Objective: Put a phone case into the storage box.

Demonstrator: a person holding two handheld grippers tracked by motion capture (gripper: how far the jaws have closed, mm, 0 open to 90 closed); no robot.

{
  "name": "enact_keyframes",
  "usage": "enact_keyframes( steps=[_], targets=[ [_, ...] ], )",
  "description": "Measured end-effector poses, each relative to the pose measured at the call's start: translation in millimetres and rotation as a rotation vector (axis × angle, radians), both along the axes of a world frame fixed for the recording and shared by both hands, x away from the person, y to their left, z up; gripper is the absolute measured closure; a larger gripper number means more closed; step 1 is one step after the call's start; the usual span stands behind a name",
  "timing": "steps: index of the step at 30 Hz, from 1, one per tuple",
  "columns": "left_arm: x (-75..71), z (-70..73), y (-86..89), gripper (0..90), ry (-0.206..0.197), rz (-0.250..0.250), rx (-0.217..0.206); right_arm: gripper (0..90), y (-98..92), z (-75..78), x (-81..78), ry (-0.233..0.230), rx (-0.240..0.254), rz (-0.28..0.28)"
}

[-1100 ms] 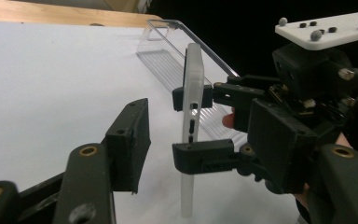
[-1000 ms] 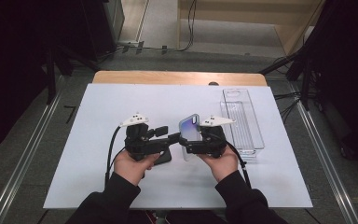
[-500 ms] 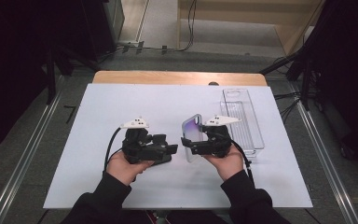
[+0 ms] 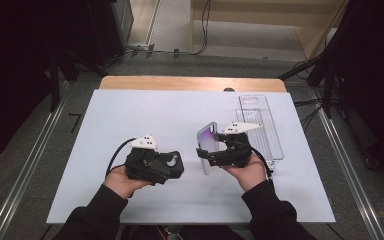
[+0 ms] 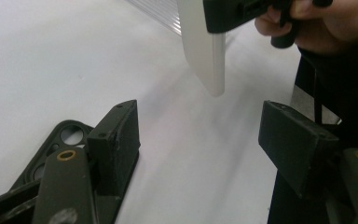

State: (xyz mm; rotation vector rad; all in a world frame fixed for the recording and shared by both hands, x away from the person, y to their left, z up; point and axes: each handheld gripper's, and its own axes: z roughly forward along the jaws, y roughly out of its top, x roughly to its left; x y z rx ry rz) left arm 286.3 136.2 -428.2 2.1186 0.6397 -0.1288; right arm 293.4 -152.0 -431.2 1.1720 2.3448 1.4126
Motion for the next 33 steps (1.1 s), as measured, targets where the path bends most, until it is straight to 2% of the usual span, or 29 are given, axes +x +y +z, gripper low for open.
enact_keyframes(
  steps=[1,4,9,16,33],
  targets=[
    [0.5,-1.7,1.3,29.5,-0.001,-0.014,0.01,14.5,-0.4,0.3,0.0,0.001,-0.001,0.001],
    [0.9,-6.0,4.8,29.5,-0.017,-0.015,0.036,14.5,-1.2,0.6,0.3,0.007,0.002,0.009],
    [2.5,-11.3,11.3,29.5,0.005,-0.004,0.033,14.5,-2.4,1.9,0.6,0.013,0.003,0.017],
    [-2.5,-13.1,17.9,29.5,0.009,0.006,0.05,14.5,-8.9,9.5,1.5,0.022,-0.003,0.048],
    [-6.2,-21.4,34.6,29.5,0.036,0.047,0.047,14.5,-33.9,33.6,6.0,-0.004,0.027,0.028]
  ],
)
